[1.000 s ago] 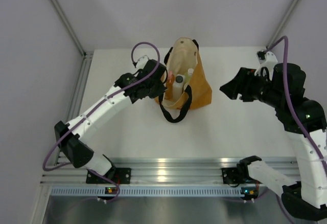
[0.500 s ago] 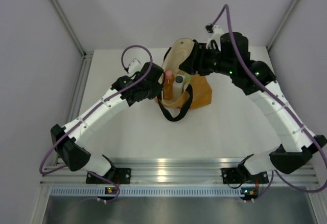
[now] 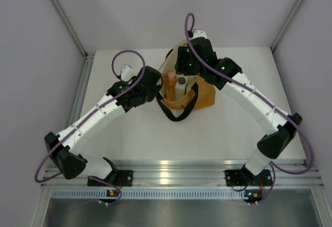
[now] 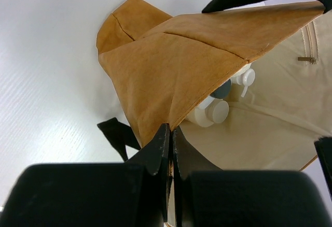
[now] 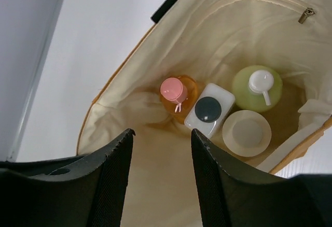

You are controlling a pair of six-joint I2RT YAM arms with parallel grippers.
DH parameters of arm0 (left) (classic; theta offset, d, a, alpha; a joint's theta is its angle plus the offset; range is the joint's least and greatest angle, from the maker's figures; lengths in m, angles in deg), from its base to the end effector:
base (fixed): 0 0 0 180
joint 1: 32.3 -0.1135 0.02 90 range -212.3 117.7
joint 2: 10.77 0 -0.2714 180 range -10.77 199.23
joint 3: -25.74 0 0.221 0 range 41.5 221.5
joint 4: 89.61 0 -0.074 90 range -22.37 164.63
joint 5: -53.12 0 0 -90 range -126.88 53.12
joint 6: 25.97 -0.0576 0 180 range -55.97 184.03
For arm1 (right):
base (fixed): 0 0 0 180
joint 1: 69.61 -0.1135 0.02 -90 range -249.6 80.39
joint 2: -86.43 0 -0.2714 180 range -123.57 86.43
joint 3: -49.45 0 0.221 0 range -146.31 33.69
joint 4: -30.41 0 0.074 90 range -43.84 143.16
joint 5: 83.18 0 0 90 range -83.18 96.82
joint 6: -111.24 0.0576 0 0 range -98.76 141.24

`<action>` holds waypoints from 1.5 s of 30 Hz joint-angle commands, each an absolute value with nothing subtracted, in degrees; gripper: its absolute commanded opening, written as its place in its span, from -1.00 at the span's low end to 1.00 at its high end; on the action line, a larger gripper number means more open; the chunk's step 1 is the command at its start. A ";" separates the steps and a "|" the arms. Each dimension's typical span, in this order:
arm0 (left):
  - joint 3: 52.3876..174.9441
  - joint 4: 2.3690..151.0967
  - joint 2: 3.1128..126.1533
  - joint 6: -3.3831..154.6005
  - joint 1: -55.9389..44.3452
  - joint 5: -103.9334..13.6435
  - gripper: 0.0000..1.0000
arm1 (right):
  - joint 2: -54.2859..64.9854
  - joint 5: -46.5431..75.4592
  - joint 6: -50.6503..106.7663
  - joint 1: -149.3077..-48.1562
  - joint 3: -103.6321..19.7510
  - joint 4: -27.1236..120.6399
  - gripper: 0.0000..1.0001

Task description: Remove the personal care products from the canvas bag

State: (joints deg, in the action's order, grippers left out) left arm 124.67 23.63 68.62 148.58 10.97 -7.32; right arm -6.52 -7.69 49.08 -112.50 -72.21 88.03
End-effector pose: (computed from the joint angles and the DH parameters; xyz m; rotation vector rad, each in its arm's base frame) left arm 0.2107 -0.1593 0.3631 -1.0384 2.0790 -0.5450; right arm 0.2599 0.2218 0.4280 -0.1180 2.0924 0.4968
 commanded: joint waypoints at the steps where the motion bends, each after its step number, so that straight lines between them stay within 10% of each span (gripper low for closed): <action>1: 125.17 21.98 68.50 149.90 11.03 -5.68 -1.00 | -9.45 -12.78 47.44 -113.64 -75.46 85.27 -0.05; 28: 123.94 21.98 67.19 153.68 10.59 -5.60 -1.00 | -25.89 -10.67 43.65 -113.02 -78.63 80.71 0.00; 45: 122.53 21.89 66.22 153.06 10.24 -7.09 -1.00 | -28.35 -12.17 41.90 -113.11 -76.61 77.80 -0.37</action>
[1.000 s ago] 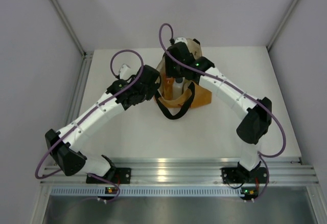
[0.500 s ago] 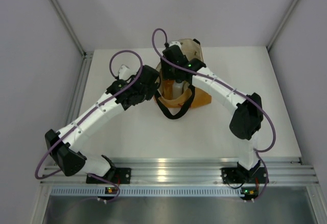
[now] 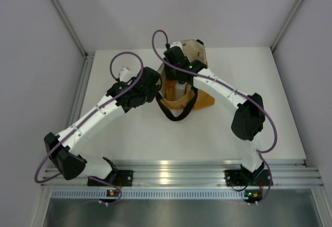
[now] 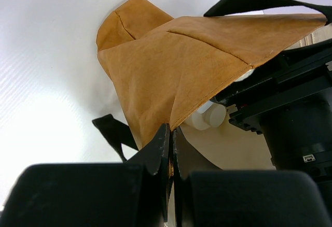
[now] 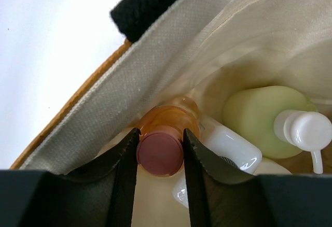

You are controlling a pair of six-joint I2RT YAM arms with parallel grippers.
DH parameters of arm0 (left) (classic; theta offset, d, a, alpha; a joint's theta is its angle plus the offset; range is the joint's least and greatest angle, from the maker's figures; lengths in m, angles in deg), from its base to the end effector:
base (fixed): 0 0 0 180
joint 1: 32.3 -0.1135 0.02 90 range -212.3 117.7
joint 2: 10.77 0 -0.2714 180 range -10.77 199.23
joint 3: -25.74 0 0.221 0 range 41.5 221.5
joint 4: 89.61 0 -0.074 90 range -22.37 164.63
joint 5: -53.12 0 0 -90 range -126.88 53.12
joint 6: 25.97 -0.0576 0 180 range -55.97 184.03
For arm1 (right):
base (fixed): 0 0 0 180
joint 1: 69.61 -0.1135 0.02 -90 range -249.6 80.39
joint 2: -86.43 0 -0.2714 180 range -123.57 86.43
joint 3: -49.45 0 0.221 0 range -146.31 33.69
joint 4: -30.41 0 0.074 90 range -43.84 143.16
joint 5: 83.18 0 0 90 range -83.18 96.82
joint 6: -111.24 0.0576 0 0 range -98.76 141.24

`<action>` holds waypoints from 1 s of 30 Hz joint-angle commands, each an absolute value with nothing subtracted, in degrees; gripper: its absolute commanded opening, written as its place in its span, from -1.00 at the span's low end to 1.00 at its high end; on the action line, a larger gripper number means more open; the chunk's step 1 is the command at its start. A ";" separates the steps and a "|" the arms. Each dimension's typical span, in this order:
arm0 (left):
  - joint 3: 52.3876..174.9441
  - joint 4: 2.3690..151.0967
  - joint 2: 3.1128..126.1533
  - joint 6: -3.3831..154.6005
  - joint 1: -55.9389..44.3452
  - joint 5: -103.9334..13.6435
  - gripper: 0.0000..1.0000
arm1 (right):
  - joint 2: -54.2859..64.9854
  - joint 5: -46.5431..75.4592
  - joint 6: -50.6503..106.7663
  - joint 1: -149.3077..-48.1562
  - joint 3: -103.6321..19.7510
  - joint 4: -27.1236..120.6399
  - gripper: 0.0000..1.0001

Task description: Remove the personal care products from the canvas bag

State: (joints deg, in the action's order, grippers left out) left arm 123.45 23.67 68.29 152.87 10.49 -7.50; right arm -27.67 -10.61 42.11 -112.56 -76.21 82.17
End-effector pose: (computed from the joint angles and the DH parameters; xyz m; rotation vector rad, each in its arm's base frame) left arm 0.2106 -0.1565 0.3582 -1.1272 2.0537 -0.5644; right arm 0.3381 0.2911 0.3223 -0.2727 2.2302 0.2583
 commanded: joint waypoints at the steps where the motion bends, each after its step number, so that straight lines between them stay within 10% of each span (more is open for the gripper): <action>1: 122.53 21.98 66.13 153.06 10.24 -7.09 -1.00 | -28.27 -12.25 41.98 -113.11 -76.44 77.72 -0.44; 13: 122.71 21.98 66.31 153.24 10.15 -6.91 -1.00 | -26.60 -16.12 42.07 -115.04 -76.34 77.72 -1.00; 30: 122.18 21.98 65.51 154.47 10.15 -5.51 -1.00 | -21.24 -17.18 40.05 -115.22 -83.81 78.77 -1.00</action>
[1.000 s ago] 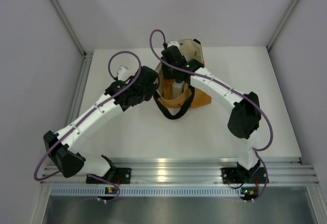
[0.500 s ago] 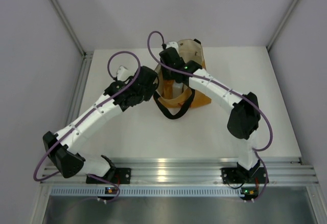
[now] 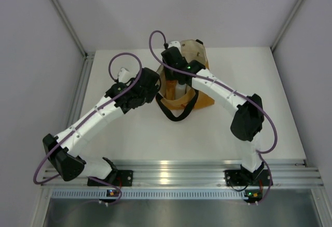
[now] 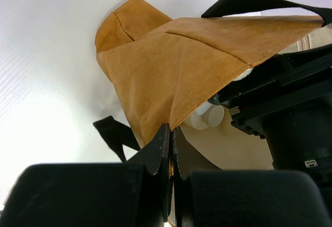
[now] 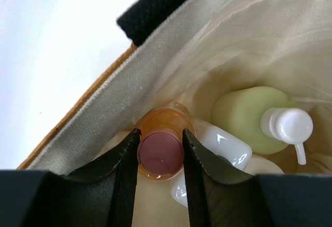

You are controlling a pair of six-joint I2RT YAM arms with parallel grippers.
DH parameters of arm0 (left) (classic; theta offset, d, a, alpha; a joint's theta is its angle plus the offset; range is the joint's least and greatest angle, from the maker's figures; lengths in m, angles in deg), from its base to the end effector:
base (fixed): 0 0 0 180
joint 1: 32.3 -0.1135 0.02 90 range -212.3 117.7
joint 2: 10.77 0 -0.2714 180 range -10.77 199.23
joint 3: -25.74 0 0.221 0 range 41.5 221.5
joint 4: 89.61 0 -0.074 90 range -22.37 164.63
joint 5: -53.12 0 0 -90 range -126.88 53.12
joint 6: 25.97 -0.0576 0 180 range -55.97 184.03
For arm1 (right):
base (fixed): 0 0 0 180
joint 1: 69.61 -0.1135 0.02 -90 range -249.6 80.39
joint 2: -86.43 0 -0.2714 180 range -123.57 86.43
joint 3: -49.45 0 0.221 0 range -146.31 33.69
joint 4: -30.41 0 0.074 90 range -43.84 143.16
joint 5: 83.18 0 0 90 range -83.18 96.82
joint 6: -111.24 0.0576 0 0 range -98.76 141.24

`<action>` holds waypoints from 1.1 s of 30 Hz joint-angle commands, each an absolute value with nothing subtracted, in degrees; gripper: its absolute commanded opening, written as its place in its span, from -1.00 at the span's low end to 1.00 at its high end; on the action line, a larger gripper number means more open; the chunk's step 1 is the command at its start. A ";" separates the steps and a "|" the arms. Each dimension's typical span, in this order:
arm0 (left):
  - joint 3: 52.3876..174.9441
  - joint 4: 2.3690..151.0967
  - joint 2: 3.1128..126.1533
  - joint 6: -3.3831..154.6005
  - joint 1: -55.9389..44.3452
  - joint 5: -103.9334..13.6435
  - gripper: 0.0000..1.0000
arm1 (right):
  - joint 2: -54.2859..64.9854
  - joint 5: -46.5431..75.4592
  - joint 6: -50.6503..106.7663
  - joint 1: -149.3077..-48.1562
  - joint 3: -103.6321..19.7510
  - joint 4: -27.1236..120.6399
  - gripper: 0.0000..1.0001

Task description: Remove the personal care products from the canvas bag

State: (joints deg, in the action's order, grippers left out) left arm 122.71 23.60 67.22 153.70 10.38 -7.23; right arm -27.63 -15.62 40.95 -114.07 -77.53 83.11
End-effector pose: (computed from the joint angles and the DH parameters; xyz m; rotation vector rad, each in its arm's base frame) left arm 0.2074 -0.1525 0.3589 -1.1452 2.0387 -0.5722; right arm 0.3322 0.2952 0.3293 -0.2717 2.1925 0.1779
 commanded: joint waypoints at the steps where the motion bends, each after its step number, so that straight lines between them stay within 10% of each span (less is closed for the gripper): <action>1: 122.18 21.98 65.52 154.47 10.15 -5.42 -1.00 | -20.97 -17.09 39.88 -115.22 -83.90 78.86 -1.00; 33: 121.74 22.07 66.75 154.47 10.15 -5.24 -1.00 | -6.74 -15.24 30.74 -117.77 -99.81 87.73 -1.00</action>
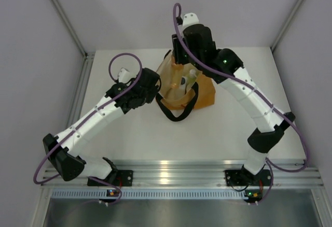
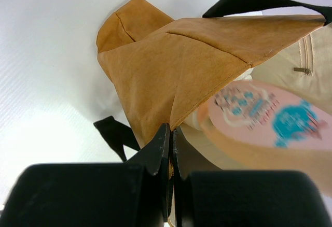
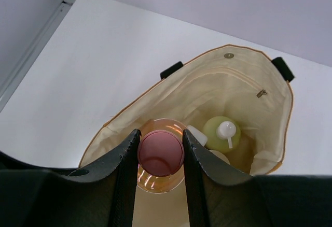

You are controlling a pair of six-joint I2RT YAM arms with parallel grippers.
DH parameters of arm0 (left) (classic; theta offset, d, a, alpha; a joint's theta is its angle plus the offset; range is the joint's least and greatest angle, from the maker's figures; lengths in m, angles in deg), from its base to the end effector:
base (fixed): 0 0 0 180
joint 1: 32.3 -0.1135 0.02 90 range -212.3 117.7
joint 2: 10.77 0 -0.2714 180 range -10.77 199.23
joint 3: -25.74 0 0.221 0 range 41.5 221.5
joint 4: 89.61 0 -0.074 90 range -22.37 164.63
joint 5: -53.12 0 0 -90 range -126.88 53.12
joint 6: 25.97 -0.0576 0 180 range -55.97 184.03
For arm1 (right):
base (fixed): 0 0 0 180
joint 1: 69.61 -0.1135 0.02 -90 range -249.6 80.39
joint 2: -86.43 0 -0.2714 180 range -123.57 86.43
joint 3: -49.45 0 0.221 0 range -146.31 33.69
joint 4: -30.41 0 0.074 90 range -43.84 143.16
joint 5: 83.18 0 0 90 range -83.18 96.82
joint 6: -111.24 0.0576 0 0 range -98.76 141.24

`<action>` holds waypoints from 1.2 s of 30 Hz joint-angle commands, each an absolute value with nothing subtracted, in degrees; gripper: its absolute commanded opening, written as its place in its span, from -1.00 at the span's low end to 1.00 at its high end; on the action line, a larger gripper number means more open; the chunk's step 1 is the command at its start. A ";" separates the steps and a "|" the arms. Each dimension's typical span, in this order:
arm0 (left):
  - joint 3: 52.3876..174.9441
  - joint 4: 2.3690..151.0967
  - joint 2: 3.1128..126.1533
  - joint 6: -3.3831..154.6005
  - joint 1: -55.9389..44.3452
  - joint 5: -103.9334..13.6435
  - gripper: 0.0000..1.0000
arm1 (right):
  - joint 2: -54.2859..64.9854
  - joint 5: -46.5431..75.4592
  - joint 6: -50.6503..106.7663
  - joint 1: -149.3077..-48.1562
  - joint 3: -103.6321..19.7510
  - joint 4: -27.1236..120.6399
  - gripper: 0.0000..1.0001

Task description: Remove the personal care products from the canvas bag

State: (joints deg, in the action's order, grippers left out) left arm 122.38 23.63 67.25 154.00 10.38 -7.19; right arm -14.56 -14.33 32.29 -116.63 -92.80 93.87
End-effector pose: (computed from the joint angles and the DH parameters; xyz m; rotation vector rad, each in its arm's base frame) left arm 0.2074 -0.1525 0.3572 -1.1508 2.0395 -0.5681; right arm 0.2580 0.2464 0.4774 -0.3654 1.9091 0.3142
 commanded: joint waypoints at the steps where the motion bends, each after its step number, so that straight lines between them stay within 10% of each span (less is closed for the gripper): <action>1: 121.65 21.98 66.75 154.38 10.15 -5.24 -1.00 | -5.86 -15.42 30.47 -117.77 -100.25 88.08 -1.00; 18: 120.25 21.98 65.69 153.77 10.15 -5.68 -1.00 | 6.18 -31.94 24.06 -114.96 -97.62 90.72 -1.00; 36: 120.42 22.16 66.04 151.66 10.15 -7.88 -1.00 | 25.25 -22.98 27.39 -95.45 -55.80 75.17 -1.00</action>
State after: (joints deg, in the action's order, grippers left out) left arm 120.98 23.69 66.83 153.00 10.38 -7.54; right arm 20.28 -24.71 27.31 -97.37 -56.94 91.29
